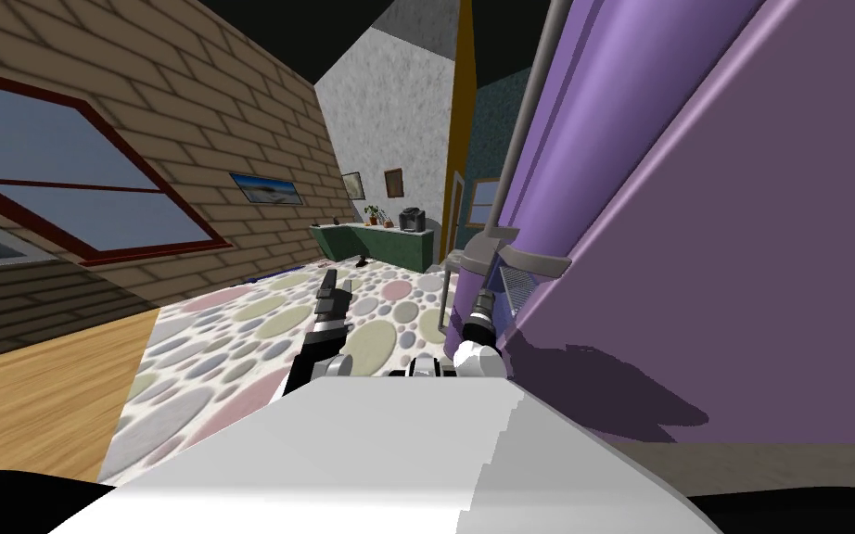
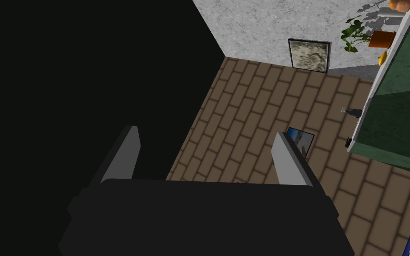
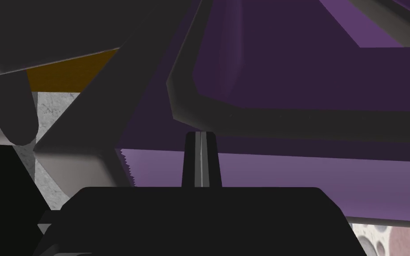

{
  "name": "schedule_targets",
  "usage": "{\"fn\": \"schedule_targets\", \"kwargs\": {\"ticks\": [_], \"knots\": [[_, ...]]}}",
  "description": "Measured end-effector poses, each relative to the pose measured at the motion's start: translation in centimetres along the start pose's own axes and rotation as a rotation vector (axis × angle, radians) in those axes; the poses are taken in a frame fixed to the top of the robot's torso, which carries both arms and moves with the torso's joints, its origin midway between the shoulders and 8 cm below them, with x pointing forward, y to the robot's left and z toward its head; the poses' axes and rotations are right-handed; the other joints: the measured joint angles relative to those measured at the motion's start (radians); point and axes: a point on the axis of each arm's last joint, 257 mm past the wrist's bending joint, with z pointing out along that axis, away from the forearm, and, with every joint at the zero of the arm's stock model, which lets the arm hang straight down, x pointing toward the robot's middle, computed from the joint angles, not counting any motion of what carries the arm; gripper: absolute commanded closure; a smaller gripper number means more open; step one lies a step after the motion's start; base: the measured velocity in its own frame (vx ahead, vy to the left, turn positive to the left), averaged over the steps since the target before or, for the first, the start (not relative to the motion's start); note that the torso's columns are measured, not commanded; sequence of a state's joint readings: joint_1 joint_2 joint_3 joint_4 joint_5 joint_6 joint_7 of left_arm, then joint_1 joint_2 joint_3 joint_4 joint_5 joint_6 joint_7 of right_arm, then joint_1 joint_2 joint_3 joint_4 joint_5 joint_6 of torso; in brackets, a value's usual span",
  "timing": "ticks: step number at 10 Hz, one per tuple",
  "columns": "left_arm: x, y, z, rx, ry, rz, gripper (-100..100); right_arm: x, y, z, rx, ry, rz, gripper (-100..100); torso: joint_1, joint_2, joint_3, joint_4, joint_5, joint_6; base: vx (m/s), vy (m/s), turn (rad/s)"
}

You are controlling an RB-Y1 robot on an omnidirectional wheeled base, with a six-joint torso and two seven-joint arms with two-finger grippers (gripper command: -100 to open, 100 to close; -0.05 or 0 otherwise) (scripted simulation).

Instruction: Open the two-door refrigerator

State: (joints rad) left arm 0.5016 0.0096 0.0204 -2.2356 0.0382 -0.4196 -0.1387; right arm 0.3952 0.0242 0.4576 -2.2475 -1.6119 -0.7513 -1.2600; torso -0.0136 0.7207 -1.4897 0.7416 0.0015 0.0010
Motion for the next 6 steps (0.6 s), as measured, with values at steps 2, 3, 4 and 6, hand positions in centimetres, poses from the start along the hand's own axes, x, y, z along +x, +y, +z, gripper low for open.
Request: {"fn": "schedule_targets", "kwargs": {"ticks": [2, 3, 4, 6], "knots": [[-0.01, 0.00, 0.00, 0.000, 0.000, 0.000, 0, -0.60, -0.30, -1.06, -0.002, -0.034, 0.016, 100, 0.002, 0.003, 0.003, -0.001, -0.001, 0.000, 0.034, 0.015, -0.148], [0.00, 0.00, 0.00, 0.000, 0.000, 0.000, 0, -0.82, -0.29, -1.23, -0.003, -0.042, 0.018, -100, 0.004, 0.005, 0.005, -0.004, -0.002, -0.002, -0.020, 0.028, 0.017], [0.00, 0.00, 0.00, 0.000, 0.000, 0.000, 0, -0.92, -0.31, -1.09, 0.008, -0.059, -0.005, -100, 0.006, 0.007, 0.007, -0.007, -0.004, -0.001, -0.017, 0.036, 0.002], [0.00, 0.00, 0.01, 0.000, 0.000, 0.000, 0, -1.09, 0.12, -0.23, 0.033, -0.096, -0.071, -100, 0.005, 0.002, 0.005, -0.012, -0.006, -0.001, -0.010, 0.046, 0.013]]}}
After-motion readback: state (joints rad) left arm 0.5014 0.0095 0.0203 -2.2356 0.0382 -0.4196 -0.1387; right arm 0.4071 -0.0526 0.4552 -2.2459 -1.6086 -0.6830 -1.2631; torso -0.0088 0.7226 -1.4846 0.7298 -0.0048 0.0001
